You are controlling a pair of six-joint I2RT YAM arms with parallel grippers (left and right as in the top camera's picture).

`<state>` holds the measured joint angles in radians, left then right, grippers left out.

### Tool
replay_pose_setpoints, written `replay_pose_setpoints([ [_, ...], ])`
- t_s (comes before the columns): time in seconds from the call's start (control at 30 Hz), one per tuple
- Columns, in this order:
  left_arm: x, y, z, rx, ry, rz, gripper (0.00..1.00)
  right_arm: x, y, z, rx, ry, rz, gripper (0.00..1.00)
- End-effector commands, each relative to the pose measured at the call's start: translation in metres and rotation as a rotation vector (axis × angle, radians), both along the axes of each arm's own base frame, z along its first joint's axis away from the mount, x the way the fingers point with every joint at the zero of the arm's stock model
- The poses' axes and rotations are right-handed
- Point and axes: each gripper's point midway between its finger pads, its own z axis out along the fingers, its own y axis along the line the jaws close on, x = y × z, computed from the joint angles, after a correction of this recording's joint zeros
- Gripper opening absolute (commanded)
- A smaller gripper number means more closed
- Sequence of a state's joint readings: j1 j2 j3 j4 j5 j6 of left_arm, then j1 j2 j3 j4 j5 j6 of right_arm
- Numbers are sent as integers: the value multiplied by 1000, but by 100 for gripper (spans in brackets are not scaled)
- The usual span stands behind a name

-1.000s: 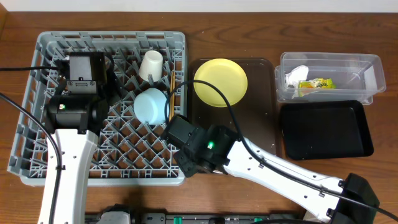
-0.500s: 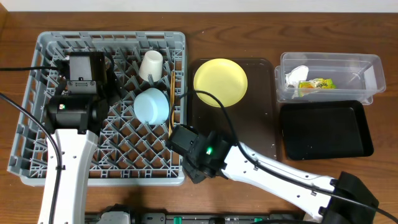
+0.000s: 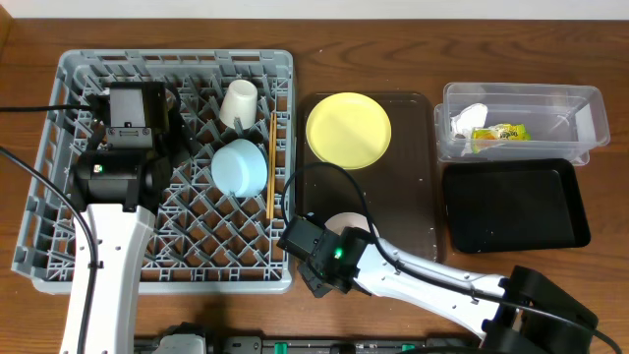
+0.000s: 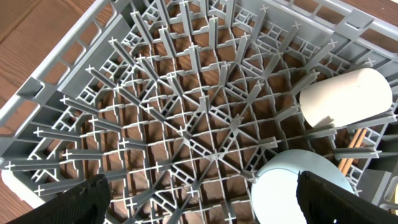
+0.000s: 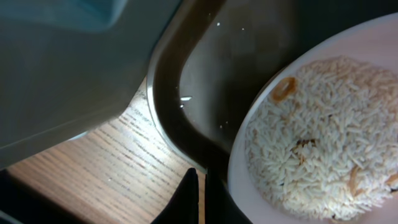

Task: Sort waste into correct bins and load items into the dishwasher rack
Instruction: 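Move the right gripper to the pink bowl of rice, then lower the right gripper and grip the pink bowl's rim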

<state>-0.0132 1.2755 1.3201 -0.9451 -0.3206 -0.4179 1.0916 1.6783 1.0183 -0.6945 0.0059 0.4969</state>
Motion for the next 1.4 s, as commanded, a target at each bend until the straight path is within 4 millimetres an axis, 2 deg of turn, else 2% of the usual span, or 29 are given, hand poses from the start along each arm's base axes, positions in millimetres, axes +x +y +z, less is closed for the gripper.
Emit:
replay_pose_setpoints([
  [0.0,0,3,6,10,-10,6,96,5,-5,-4,-31,-45,-6,7],
  [0.3,0,3,6,10,-10,6,96,18,-8,-2,-50,-118,-23,18],
  [0.57,0,3,6,10,-10,6,96,24,-13,-2,-73,-152,-32,23],
  [0.63,0,3,6,10,-10,6,96,24,-12,-1,-72,-152,-32,22],
  [0.67,0,3,6,10,-10,6,96,22,-12,-2,-69,-145,-30,17],
  [0.7,0,3,6,10,-10,6,96,21,-10,-1,-61,-135,-27,15],
  [0.93,0,3,6,10,-10,6,96,20,11,27,18,-118,15,18],
  [1.0,0,3,6,10,-10,6,96,21,10,34,10,-131,45,25],
  [1.03,0,3,6,10,-10,6,96,22,9,37,4,-136,64,40],
  [1.07,0,3,6,10,-10,6,96,22,8,37,-1,-138,75,49],
  [1.1,0,3,6,10,-10,6,97,22,7,36,-9,-137,83,54],
  [1.13,0,3,6,10,-10,6,97,21,4,36,-17,-133,84,56],
  [1.27,0,3,6,10,-10,6,96,27,-15,33,-91,-146,60,56],
  [1.37,0,3,6,10,-10,6,96,29,-21,30,-116,-156,53,56],
])
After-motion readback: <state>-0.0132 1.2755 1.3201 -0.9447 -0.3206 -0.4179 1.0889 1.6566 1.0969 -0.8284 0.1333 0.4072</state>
